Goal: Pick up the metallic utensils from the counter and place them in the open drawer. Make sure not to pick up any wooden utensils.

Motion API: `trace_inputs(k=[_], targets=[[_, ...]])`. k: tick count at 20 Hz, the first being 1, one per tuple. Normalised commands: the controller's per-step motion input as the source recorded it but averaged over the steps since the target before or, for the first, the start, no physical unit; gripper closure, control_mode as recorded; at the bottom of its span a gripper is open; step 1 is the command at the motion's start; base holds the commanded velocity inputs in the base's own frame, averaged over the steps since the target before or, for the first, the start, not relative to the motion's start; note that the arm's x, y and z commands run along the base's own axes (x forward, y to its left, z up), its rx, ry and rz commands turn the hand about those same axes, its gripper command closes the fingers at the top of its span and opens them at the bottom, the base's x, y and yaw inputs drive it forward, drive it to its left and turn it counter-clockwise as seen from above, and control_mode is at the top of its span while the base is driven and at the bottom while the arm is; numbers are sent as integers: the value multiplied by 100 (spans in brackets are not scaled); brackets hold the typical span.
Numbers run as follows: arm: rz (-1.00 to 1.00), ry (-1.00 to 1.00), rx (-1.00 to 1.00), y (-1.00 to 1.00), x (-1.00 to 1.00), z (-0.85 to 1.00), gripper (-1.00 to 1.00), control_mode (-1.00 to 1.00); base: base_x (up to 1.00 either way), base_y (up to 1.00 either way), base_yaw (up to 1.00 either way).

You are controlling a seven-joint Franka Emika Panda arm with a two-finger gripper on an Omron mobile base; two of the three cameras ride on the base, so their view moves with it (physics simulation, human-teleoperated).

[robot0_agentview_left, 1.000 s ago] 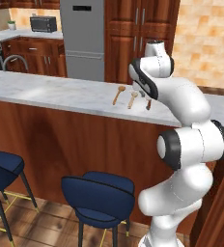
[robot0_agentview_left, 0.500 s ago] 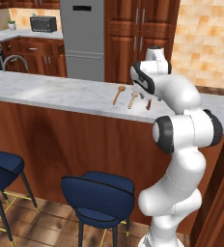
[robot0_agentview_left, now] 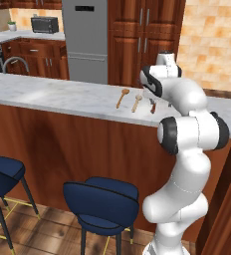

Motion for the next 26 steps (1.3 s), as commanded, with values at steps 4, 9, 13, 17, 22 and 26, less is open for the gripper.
trace_inputs(k=[4, 9, 13, 17, 22, 26], targets=[[-19, -1, 3, 4, 41, -18, -100, -100, 0, 0, 0], [-13, 3, 12, 3, 23, 1, -100, -100, 0, 0, 0], [-4, 6, 4, 0, 4, 0, -100, -100, 0, 0, 0], [0, 3, 1, 1, 2, -17, -100, -100, 0, 0, 0], [-3, 4, 0, 20, 14, -28, -100, -100, 0, 0, 0], [0, 8, 0, 3, 0, -72, -100, -100, 0, 0, 0]])
